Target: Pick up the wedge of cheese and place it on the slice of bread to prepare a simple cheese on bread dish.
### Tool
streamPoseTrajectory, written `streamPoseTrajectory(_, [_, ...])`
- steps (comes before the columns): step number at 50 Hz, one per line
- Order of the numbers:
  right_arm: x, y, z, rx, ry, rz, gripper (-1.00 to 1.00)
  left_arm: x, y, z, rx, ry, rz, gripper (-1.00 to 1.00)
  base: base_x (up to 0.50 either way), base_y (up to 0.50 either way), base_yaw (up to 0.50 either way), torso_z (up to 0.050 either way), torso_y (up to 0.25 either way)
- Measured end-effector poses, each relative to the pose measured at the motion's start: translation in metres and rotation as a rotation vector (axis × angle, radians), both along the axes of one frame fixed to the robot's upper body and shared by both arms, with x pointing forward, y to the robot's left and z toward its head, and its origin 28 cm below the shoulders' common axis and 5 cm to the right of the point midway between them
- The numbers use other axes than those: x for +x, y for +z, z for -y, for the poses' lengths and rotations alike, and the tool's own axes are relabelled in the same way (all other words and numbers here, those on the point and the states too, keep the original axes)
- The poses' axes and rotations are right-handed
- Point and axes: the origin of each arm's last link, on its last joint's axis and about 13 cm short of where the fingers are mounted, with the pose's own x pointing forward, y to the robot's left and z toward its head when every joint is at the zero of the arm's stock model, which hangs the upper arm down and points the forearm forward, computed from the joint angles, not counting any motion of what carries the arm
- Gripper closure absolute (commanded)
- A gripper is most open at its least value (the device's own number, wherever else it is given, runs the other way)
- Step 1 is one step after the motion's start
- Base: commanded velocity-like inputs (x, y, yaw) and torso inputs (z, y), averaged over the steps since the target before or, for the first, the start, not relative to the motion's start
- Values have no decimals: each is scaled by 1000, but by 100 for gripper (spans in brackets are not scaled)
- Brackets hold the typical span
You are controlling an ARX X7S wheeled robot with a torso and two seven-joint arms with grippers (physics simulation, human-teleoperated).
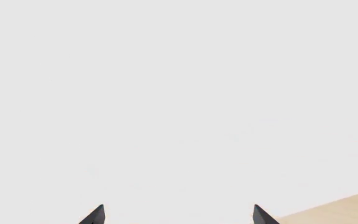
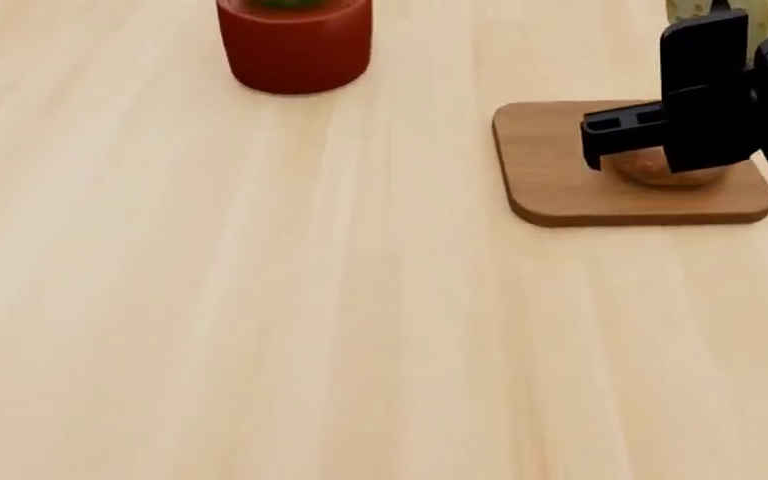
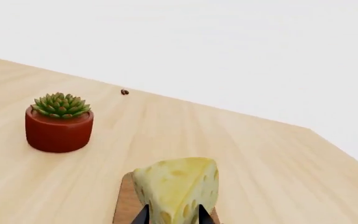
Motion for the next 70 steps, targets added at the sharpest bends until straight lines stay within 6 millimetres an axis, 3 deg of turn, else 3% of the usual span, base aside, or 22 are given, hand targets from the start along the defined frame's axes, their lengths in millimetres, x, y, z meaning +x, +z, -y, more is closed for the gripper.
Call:
streamPoseTrajectory(31, [4,2,-1,-8,10,-9,100,-1,0,1,6,-3,8,-100,300,-376,0,0,1])
streamPoseTrajectory(45, [12,2,-8,-17,43,-20,100,-1,0,1,8,-3,9,-100,35,5,0,0,1])
streamPoseTrajectory(70, [25,-1,-14,-38,78,-42,100,-1,0,0,7,2,14,-100,304,179,0,0,0])
